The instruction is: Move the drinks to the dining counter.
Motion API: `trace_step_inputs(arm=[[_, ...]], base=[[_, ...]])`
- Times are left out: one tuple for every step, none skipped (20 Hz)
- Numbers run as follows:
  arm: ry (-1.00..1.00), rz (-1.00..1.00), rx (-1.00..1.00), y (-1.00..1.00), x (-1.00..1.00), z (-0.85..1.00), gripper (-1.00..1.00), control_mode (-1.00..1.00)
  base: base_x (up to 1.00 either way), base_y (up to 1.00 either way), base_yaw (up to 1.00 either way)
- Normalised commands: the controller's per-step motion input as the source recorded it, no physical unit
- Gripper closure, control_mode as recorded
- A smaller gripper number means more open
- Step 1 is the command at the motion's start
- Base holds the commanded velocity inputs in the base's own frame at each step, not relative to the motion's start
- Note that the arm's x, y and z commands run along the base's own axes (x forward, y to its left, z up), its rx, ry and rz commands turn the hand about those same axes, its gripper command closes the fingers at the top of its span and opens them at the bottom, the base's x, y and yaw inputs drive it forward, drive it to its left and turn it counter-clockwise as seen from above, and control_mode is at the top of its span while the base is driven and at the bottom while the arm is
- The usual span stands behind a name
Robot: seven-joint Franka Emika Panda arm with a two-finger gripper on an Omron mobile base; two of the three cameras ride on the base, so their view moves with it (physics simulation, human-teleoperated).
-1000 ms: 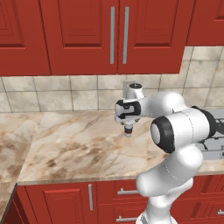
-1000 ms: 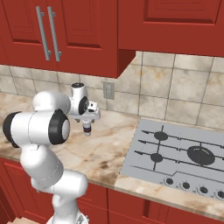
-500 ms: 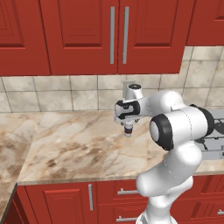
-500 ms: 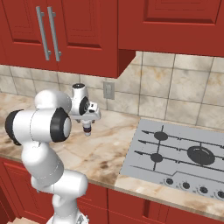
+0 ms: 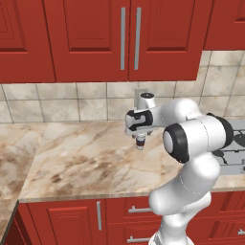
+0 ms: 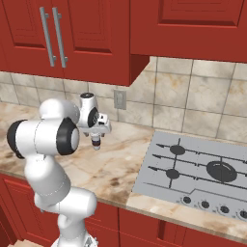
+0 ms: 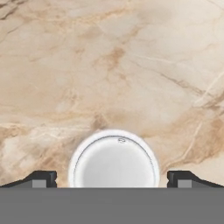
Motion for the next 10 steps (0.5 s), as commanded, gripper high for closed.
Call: trace_step_inputs(arm=[[0.02,0.0,0.0,0.0,0.01,-0.09,-1.0,-1.0],[0.03,0.0,0.0,0.0,0.01,-0.09,-1.0,-1.0],[0.03,0.0,0.0,0.0,0.01,-0.09,-1.0,-1.0],[0.02,0.0,0.0,0.0,0.01,-0.09,-1.0,-1.0],[0.02,0.0,0.0,0.0,0.0,-0.09,-1.0,-1.0],[0.02,0.0,0.0,0.0,0.0,-0.09,-1.0,-1.0],[0.01,0.0,0.0,0.0,0.0,-0.08,-1.0,-1.0],[0.01,0.0,0.0,0.0,0.0,-0.07,-1.0,-1.0],[0.01,0.0,0.0,0.0,0.0,-0.07,-1.0,-1.0],[0.01,0.0,0.0,0.0,0.0,-0.07,-1.0,-1.0]], base=[[0.0,0.0,0.0],[0.0,0.0,0.0],[0.0,0.0,0.0],[0.0,0.0,0.0],[0.0,0.0,0.0],[0.0,0.0,0.0],[0.0,0.0,0.0],[0.0,0.0,0.0],[0.0,0.0,0.0],[0.0,0.0,0.0]])
